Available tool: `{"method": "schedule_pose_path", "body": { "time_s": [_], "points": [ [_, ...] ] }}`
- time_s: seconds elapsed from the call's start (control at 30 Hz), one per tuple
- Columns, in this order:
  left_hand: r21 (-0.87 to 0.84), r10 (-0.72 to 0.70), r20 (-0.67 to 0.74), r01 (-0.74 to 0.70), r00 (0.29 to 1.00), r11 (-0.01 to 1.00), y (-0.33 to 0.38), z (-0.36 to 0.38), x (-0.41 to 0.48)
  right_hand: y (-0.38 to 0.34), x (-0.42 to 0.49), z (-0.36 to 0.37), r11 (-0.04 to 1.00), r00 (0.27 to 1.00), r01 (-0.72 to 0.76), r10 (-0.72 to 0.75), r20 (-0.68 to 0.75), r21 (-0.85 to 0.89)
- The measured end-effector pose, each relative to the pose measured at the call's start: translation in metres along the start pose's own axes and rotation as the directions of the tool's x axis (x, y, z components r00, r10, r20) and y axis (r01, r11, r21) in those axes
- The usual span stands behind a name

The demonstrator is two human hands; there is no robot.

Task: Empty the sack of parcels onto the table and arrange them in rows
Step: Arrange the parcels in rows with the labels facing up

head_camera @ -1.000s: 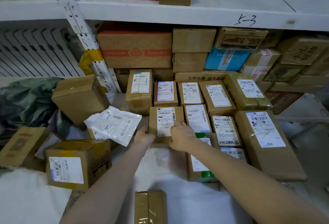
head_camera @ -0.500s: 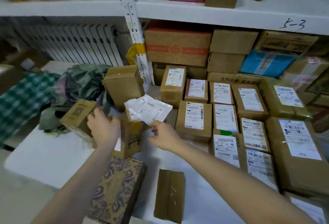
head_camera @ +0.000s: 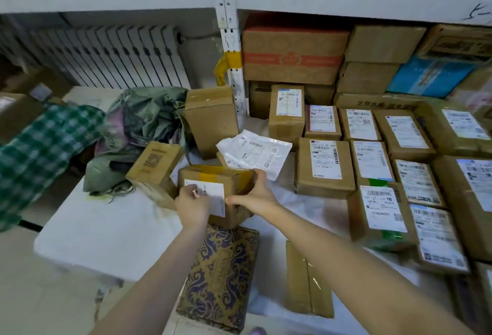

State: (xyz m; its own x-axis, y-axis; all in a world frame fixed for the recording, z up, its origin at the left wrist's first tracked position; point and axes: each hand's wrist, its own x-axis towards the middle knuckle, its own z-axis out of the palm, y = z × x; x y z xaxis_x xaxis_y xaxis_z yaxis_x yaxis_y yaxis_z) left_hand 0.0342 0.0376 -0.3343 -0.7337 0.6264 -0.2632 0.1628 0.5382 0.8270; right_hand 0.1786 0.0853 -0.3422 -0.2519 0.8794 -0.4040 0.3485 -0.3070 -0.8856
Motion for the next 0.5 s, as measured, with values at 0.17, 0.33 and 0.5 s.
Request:
{"method": "schedule_pose_path", "body": {
  "time_s": [0.17,0.33,0.5],
  "points": [
    [-0.005,0.095,-0.182,-0.097,0.979,0.995,0.009,-0.007,-0.015,0.0,-0.022,-0.039,0.955,0.998,-0.042,0.053,-0.029,0.294],
    [-0.43,0.014,0.373,0.16,0.928,0.888,0.037,0.013,-0.054,0.014,-0.051,-0.084,0.731,0.998,-0.056,0.067,0.011,0.68],
    [-0.453,0.037,0.681,0.38,0.732,0.806,0.052,0.04,-0.074,0.03,-0.08,-0.101,0.786,0.995,-0.083,0.104,0.002,0.613]
  ]
}}
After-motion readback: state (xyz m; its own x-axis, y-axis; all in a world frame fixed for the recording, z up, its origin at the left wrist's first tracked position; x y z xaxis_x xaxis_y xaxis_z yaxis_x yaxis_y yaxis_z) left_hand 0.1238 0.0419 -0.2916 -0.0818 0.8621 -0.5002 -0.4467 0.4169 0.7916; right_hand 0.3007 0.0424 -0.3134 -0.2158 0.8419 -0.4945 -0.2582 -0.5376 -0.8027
